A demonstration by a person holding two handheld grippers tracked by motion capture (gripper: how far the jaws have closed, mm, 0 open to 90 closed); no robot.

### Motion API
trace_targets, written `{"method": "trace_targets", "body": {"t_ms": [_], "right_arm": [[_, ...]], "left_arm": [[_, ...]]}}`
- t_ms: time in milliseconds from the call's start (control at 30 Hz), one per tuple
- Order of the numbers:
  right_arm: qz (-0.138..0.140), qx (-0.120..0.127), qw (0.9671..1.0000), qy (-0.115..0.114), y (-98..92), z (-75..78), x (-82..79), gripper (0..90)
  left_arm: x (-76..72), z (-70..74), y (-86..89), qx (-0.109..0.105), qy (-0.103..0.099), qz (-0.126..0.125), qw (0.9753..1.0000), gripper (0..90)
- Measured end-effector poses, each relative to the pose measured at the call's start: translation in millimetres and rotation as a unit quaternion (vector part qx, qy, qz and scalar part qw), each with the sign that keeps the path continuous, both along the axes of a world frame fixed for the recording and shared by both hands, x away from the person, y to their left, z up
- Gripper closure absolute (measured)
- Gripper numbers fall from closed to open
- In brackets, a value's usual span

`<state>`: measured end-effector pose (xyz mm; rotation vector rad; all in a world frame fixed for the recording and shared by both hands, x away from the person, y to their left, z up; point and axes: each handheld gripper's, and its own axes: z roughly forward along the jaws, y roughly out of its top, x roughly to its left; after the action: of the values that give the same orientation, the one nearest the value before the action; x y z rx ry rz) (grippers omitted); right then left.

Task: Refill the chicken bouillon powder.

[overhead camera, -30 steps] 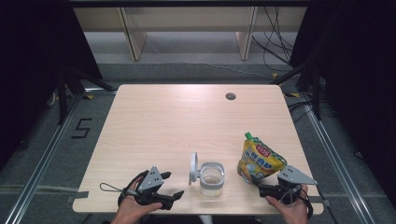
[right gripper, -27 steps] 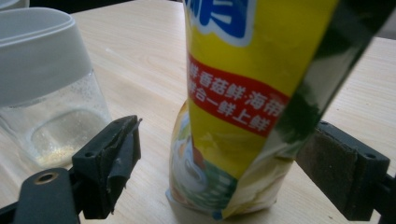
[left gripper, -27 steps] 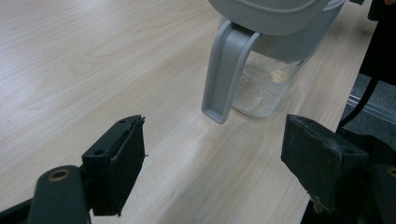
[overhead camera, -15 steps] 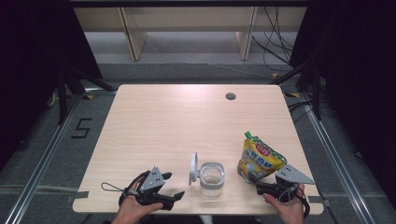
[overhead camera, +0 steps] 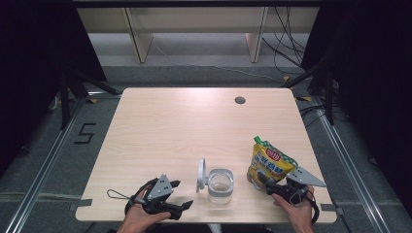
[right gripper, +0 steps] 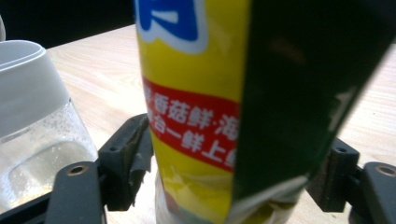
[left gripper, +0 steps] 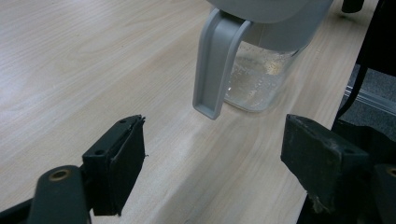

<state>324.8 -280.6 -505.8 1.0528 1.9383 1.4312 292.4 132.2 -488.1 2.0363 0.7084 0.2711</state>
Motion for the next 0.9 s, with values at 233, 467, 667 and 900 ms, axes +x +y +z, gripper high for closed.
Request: {"method": "trace_targets", "body": {"t_ms": [233,467,667,900], "right_arm": [[-0.004,0.031,0.9995,0.005,4.7,-4.7,3.2,29.9],[-0.011,0.024,0.9996,0.008,4.4,-4.9,5.2,33.6],[-0.002,0.024,0.9997,-0.006,3.1,-6.1,9.7,38.1],[-0.008,0.041,0.9991,-0.005,3.3,-6.8,11.5,41.4]], "left_arm": [[0.5,0.7,0.3,0.008,-0.006,-0.005,0.9999,20.9],[0.1,-0.3,-0.7,0.006,0.0,-0.003,1.0,20.9],[0.1,-0.9,-1.3,0.004,-0.001,-0.001,1.0,20.9],[0.1,-1.4,-1.8,0.003,0.003,-0.002,1.0,20.9]]}}
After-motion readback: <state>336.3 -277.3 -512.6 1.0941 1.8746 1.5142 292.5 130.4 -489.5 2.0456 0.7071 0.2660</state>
